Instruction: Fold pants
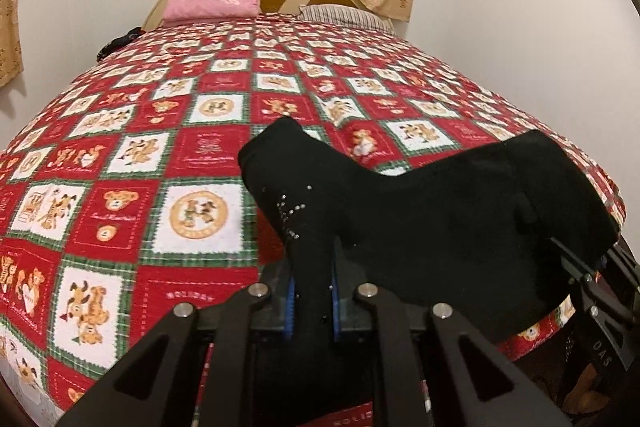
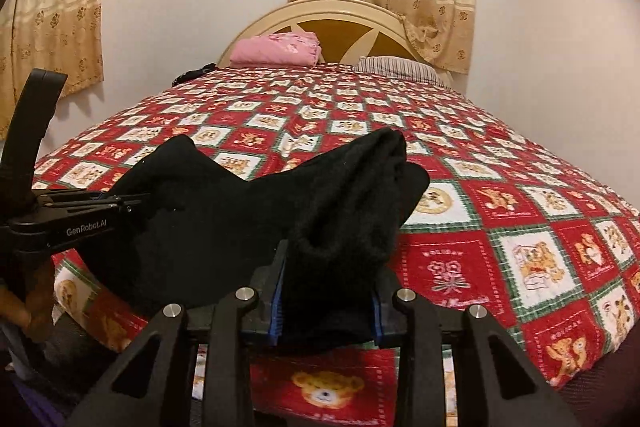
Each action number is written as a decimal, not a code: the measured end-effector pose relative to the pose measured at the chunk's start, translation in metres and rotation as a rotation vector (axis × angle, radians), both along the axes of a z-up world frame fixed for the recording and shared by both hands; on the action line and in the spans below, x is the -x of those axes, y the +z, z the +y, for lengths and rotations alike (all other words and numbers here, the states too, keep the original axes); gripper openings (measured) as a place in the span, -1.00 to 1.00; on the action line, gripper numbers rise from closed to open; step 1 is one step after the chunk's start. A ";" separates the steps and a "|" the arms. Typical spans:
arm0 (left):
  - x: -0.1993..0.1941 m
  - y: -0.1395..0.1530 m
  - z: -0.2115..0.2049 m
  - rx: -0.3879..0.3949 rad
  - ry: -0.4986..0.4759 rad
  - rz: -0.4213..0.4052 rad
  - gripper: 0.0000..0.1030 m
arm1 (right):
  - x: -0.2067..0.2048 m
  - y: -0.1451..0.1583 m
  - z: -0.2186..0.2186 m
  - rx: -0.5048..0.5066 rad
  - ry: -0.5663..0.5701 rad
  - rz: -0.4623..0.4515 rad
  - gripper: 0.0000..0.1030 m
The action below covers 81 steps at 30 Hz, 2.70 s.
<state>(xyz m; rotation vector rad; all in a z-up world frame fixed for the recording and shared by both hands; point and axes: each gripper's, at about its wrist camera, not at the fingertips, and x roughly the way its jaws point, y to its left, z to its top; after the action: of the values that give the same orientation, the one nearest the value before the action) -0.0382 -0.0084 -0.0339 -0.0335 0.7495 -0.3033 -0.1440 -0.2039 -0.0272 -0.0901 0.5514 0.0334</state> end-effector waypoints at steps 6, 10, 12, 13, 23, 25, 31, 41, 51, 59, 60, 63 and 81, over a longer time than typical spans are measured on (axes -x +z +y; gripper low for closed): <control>-0.002 -0.002 0.012 -0.001 0.022 0.003 -0.74 | -0.002 0.001 0.010 -0.006 0.018 -0.003 -0.35; -0.003 -0.001 0.021 0.006 0.035 0.001 -0.74 | -0.004 0.003 0.016 -0.012 0.029 -0.008 -0.35; -0.004 -0.001 0.025 0.010 0.043 -0.001 -0.74 | -0.006 0.005 0.019 -0.018 0.037 -0.012 -0.35; -0.004 0.000 0.027 0.012 0.047 -0.002 -0.75 | -0.006 0.005 0.020 -0.019 0.040 -0.014 -0.35; -0.009 0.005 0.065 0.041 0.131 -0.010 -0.75 | -0.019 0.019 0.048 -0.063 0.110 -0.056 -0.35; -0.009 0.006 0.074 0.041 0.154 -0.015 -0.75 | -0.023 0.022 0.057 -0.064 0.137 -0.065 -0.35; -0.013 0.013 0.112 0.033 0.257 -0.039 -0.75 | -0.036 0.027 0.089 -0.075 0.230 -0.081 -0.35; -0.020 0.028 0.186 -0.047 0.458 -0.111 -0.76 | -0.079 0.028 0.166 -0.123 0.424 -0.095 -0.35; -0.048 -0.006 0.220 -0.147 0.571 -0.059 -0.76 | -0.131 -0.014 0.217 -0.016 0.473 0.016 -0.35; -0.042 -0.032 0.241 -0.087 0.622 0.052 -0.16 | -0.156 -0.040 0.204 -0.033 0.415 0.193 -0.35; -0.039 -0.034 0.246 -0.081 0.638 0.063 0.12 | -0.158 -0.045 0.204 -0.025 0.413 0.215 -0.33; -0.026 -0.038 0.262 -0.071 0.709 0.092 0.88 | -0.161 -0.047 0.201 -0.044 0.405 0.237 -0.30; 0.004 -0.018 0.263 -0.128 0.709 0.087 0.98 | -0.106 -0.009 0.167 -0.103 0.361 -0.002 0.02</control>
<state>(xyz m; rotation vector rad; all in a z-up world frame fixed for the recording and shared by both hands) -0.0418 0.2545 -0.0521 -0.1869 0.7945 0.4233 -0.0380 -0.0369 -0.0359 -0.0880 0.5249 0.4128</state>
